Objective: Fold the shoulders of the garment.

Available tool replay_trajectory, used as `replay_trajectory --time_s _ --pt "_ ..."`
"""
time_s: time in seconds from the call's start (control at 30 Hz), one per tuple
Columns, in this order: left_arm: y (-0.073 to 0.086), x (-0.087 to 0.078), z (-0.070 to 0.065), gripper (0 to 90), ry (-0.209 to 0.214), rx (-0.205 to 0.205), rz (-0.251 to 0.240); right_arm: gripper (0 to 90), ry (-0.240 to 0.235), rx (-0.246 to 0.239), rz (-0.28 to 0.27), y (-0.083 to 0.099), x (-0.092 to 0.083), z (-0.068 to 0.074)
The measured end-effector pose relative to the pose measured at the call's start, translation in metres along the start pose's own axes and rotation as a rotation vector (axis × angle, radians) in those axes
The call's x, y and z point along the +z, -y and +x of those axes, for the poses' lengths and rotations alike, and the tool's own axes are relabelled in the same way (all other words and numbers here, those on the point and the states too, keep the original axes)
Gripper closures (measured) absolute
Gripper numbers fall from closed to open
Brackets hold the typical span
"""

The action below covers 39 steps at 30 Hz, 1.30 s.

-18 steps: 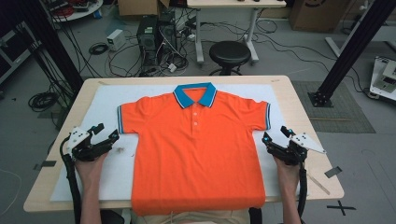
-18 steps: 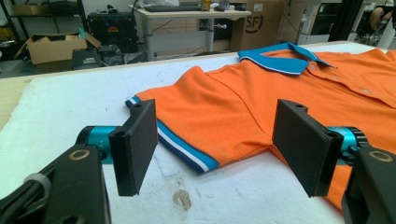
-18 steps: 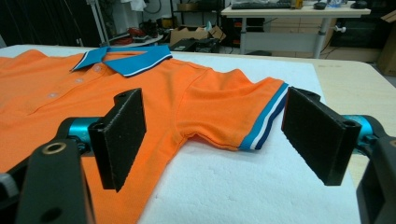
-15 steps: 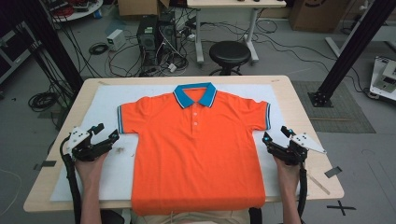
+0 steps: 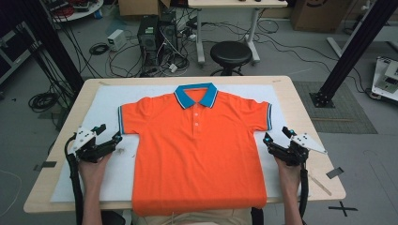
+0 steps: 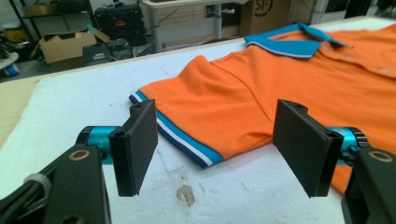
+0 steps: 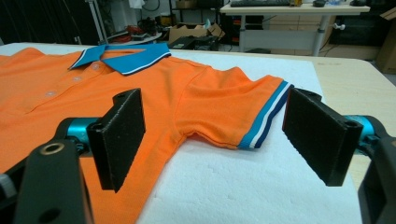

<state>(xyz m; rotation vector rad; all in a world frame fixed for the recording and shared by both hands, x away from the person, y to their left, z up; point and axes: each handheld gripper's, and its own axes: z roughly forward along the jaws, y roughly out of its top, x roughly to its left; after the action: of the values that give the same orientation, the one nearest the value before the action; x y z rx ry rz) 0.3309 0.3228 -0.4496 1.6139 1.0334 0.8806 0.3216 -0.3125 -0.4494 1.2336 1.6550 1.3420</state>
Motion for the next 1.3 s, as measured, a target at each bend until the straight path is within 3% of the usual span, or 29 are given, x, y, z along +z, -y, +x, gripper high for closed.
replay_trajectory --time_s 0.1,0.13,0.17,0.2,0.37,0.4,0.57,0.67,0.8,0.9,1.0,1.13,1.23,1.27,1.3 --pt "0.000 0.000 -0.001 31.1 -0.005 0.004 0.000 21.8 0.004 -0.021 -0.005 0.000 0.000 0.002" --pt "0.000 0.000 0.001 31.1 -0.013 -0.021 0.000 21.8 0.007 -0.042 -0.009 0.000 0.000 0.003" --pt "0.000 0.000 0.001 31.1 -0.013 -0.021 0.000 21.8 0.007 -0.042 -0.009 0.000 0.000 0.003" --pt "0.000 0.000 0.005 31.1 0.009 -0.042 0.006 21.8 0.015 -0.049 -0.007 0.001 0.000 0.004" --pt "-0.001 0.004 0.010 31.1 0.043 -0.079 0.045 21.9 0.022 -0.058 -0.004 0.001 0.000 0.006" --pt "-0.002 0.006 0.010 31.2 0.061 -0.082 0.066 21.9 0.022 -0.055 0.000 0.000 0.001 0.005" --pt "-0.002 0.006 0.008 33.7 0.054 -0.065 0.071 22.0 0.033 -0.048 0.011 -0.001 0.002 0.004" --pt "-0.002 0.007 0.009 40.7 0.051 -0.070 0.069 21.9 0.031 -0.050 0.026 -0.001 0.004 0.004" --pt "-0.007 0.018 0.012 46.4 0.050 -0.117 0.183 22.0 0.032 -0.066 0.027 -0.001 0.004 0.005" --pt "-0.012 0.021 0.014 51.1 0.058 -0.132 0.171 21.9 0.034 -0.051 0.033 -0.001 0.004 0.005" --pt "-0.032 0.031 0.021 51.2 0.010 -0.153 0.229 22.0 0.037 -0.053 0.033 -0.001 0.004 0.005" --pt "-0.042 0.043 0.027 52.2 0.000 -0.186 0.268 22.0 0.043 -0.060 0.032 -0.001 0.004 0.006" --pt "-0.040 0.056 0.031 55.1 -0.015 -0.201 0.296 22.0 0.042 -0.068 0.027 -0.001 0.004 0.005" --pt "-0.032 0.062 0.034 55.1 -0.020 -0.232 0.347 22.0 0.044 -0.065 0.028 -0.001 0.004 0.006" --pt "-0.032 0.062 0.034 55.1 -0.020 -0.232 0.347 22.0 0.044 -0.065 0.028 -0.001 0.004 0.006"
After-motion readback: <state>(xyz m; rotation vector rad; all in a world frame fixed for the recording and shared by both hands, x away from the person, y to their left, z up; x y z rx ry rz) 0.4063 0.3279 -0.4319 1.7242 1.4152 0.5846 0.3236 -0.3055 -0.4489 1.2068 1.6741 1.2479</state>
